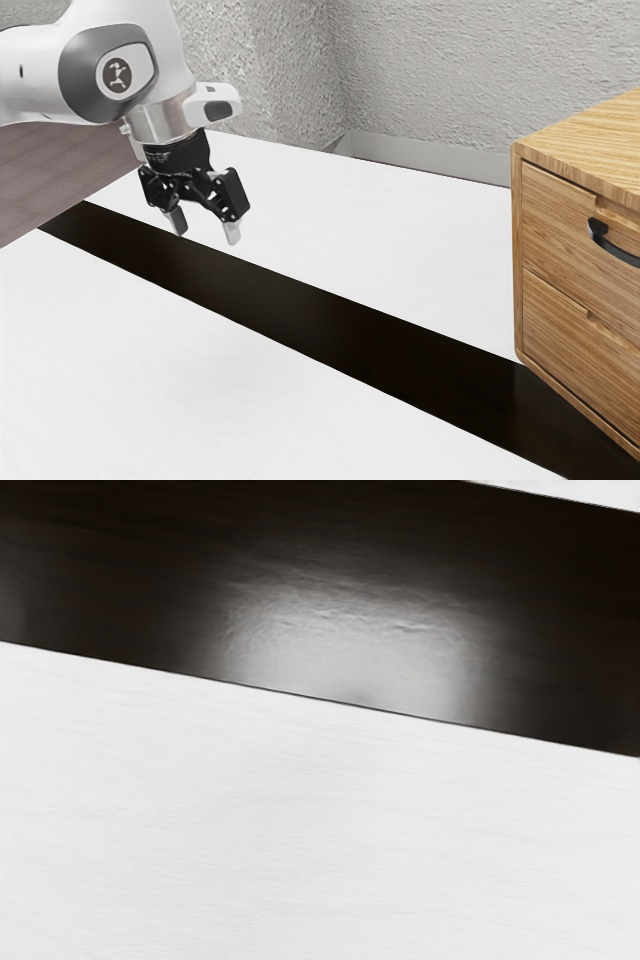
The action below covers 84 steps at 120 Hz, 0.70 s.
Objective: Pull the drawer handle with one arm to open the drawer
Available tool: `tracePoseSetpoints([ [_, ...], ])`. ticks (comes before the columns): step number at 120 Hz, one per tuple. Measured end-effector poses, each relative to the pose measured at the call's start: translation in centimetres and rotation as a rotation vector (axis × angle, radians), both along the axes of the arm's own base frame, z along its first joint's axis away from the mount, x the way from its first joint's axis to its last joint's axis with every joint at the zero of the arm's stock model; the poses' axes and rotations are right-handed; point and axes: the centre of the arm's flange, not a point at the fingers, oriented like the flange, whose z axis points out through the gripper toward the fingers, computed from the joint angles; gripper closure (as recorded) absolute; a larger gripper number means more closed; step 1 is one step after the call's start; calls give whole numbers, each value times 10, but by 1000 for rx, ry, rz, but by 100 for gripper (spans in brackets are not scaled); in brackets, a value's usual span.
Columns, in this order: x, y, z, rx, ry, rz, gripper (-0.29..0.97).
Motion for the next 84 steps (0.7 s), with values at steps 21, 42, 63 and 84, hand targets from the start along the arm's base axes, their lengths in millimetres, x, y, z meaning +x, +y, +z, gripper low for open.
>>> tracePoseSetpoints([
  [21,0,1,0,-4,-1,1,0],
  [42,-45,-1,89,-31,-162,65,0],
  [63,-40,-147,93,-70,-149,124,0],
  [84,-53,-275,81,-116,-133,182,0],
])
